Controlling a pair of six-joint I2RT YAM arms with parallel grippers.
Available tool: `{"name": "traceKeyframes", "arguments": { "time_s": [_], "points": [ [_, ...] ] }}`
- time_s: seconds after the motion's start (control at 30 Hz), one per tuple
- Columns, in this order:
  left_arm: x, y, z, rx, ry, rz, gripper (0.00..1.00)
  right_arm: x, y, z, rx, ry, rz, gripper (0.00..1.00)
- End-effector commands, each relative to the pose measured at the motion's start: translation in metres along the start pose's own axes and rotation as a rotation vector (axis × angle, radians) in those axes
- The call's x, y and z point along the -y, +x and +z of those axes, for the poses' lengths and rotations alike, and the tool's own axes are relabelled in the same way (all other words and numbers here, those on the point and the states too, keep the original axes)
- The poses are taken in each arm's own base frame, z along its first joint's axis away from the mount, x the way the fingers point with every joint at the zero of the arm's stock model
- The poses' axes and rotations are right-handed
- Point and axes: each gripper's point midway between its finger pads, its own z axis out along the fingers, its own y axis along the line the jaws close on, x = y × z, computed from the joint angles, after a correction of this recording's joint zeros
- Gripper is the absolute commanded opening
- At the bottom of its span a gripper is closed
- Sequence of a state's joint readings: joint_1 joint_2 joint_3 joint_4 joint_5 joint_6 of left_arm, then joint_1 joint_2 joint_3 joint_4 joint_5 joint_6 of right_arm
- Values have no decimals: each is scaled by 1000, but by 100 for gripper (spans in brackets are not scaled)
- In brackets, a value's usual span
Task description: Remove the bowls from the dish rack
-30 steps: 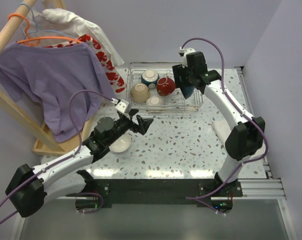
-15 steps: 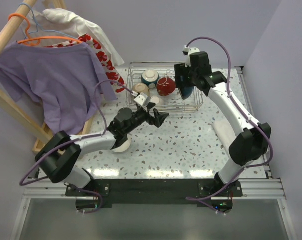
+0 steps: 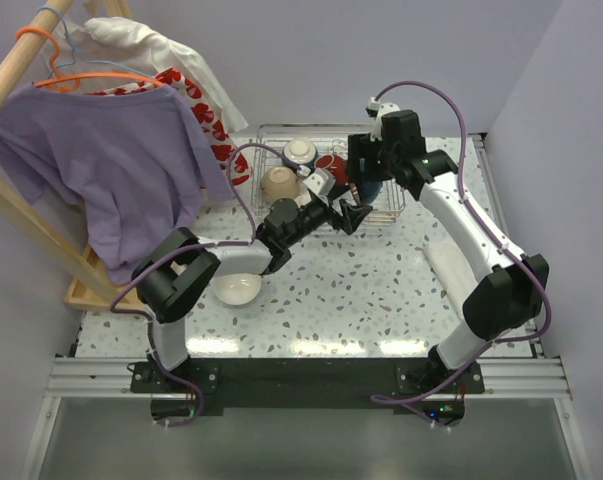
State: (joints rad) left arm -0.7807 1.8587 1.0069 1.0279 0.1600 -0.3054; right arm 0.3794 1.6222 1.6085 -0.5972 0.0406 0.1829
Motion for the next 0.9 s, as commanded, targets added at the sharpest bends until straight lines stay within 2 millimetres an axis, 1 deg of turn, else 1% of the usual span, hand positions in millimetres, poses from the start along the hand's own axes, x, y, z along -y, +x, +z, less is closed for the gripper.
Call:
{"name": "traceKeyframes", "arguments": {
  "time_s": [0.0,0.03,0.1,0.13,0.2,0.23,0.27,0.3,0.37,0.4,0.47,0.5,0.53,0.57,0.6,0.63,0.67,0.7,0.73,0.77,0.8,0.83,0.87],
  "points": [
    [-4,-23,20,116,-20,11,88,-19,-51,-36,197,-85,41,0],
    [-2,-27,23,131,-18,10,84,-19,-51,-37,199,-86,44,0],
    [-2,-23,26,128,-11,-1,80,-19,-50,-38,200,-87,52,0],
    [0,-25,28,136,-6,0,72,-19,-50,-38,201,-88,55,0],
    [2,-26,28,142,-3,-2,66,-24,-50,-41,202,-115,57,0],
    [4,-26,27,144,1,-3,57,-25,-50,-41,204,-117,59,0],
    [5,-25,26,147,2,-4,51,-25,-50,-42,205,-120,64,0],
    [5,-25,23,149,1,-6,41,-26,-49,-43,205,-128,66,0],
    [7,-30,22,164,5,-5,30,-28,-47,-42,203,-140,80,0],
    [8,-29,20,162,6,-5,20,-30,-47,-43,205,-149,85,0],
    [10,-32,18,171,14,-3,10,-31,-43,-42,196,-158,96,0],
    [12,-33,15,173,19,2,1,-32,-43,-45,201,-164,99,0],
    [15,-36,13,178,28,7,0,-33,-43,-47,204,-171,103,0],
    [17,-42,10,186,33,15,0,-34,-39,-47,197,-176,111,2],
    [18,-39,6,175,32,27,0,-35,-38,-49,199,-181,114,9],
    [19,-39,3,171,35,32,0,-36,-40,-55,211,-193,117,18],
    [22,-47,-1,181,39,40,0,-36,-37,-55,212,-195,129,30],
    [21,-42,-7,165,33,50,0,-35,-37,-57,218,-194,133,32],
    [21,-41,-11,159,33,56,0,-35,-40,-63,239,-193,136,35],
    [25,-52,-16,174,34,63,0,-34,-37,-64,240,-190,138,45],
    [23,-46,-22,156,28,73,0,-34,-36,-66,242,-191,141,52],
    [25,-46,-26,149,29,78,0,-34,-37,-68,247,-192,141,59],
    [28,-56,-31,162,32,87,0,-34,-35,-74,251,-199,146,70]
  ]
}}
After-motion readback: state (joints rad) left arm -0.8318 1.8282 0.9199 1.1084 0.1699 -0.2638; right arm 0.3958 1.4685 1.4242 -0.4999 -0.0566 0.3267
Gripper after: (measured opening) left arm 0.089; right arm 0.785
